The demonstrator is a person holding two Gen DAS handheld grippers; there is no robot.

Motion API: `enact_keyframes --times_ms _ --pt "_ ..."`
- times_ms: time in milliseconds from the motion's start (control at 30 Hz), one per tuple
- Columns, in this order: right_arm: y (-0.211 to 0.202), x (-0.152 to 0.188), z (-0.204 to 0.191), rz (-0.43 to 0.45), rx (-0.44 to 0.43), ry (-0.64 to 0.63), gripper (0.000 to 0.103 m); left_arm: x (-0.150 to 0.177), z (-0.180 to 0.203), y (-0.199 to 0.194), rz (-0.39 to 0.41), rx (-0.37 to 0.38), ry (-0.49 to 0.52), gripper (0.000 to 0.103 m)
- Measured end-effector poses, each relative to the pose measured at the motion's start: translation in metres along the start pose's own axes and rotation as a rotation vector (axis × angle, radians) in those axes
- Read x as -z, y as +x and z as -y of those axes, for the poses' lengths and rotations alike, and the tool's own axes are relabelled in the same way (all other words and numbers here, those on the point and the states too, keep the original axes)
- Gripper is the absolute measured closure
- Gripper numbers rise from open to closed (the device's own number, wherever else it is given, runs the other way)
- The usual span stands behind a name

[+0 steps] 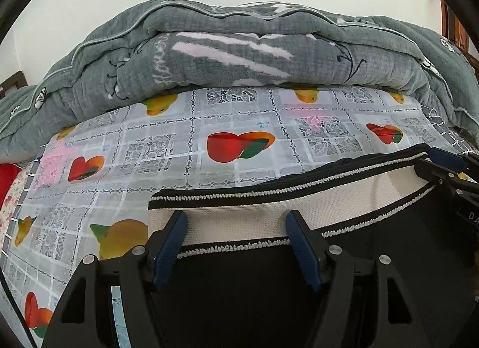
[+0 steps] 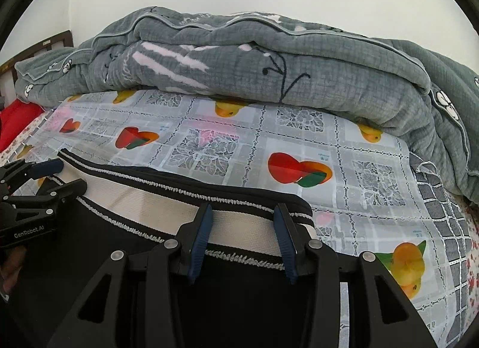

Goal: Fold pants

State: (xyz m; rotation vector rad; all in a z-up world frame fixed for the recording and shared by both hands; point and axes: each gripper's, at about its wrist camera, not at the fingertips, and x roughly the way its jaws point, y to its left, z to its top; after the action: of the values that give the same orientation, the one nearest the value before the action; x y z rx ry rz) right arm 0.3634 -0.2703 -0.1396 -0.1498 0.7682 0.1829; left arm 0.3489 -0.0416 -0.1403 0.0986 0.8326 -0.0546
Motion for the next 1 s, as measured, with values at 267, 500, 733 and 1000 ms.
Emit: enact_keyframes --times_ms 267,500,733,1000 --pt "0.0 0.0 -0.002 -0.003 0.005 -0.001 0.06 -0.001 0.001 -0.001 0.0 -0.013 0.012 0.036" --pt "0.001 -0.001 -0.003 -0.019 -0.004 0.0 0.06 -0.001 0.002 -0.001 0.0 -0.019 0.017 0.036" --pt "-0.008 -0.005 -0.008 -0.102 0.007 -0.08 0.061 0.001 0.007 -0.015 -0.02 -0.045 0.082 0.028" --pt "-0.071 0.038 -0.01 -0.141 0.033 -0.085 0.059 0.068 0.02 -0.095 -0.015 0.045 0.193 0.024"
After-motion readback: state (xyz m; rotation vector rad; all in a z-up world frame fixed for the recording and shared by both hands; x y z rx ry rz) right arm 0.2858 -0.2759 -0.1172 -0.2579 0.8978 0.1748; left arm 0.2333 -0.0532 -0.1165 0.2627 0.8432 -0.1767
